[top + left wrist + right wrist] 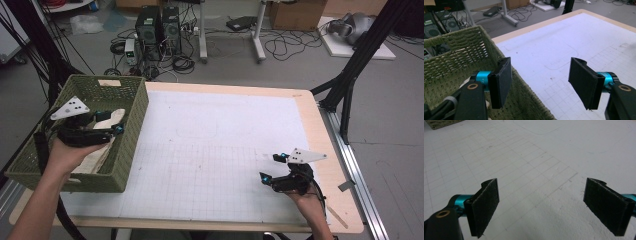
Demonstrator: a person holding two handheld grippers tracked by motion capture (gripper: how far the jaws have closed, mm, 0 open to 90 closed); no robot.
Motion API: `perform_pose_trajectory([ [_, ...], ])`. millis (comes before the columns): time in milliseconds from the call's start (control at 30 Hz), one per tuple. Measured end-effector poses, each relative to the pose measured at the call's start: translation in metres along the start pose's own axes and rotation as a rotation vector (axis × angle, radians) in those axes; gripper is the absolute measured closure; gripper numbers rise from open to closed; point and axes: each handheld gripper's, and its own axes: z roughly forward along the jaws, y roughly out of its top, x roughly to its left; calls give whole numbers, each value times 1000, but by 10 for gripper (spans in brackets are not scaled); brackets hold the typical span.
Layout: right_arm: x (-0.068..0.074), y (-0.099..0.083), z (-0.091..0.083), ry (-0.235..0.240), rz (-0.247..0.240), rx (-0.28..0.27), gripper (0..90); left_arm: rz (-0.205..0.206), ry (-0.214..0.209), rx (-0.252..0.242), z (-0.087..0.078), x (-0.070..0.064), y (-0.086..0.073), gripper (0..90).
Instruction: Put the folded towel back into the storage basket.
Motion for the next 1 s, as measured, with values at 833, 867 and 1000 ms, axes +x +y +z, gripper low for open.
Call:
perform_pose_trajectory([
  [833, 1, 0, 0, 4, 3, -2, 125, 32, -63, -39, 12, -38, 4, 346],
  [867, 1, 0, 0, 3, 2, -2, 125, 32, -67, -42, 12, -40, 4, 345],
  [1000, 1, 1, 0, 4, 2, -3, 125, 35, -84, -46, 17, -46, 4, 332],
])
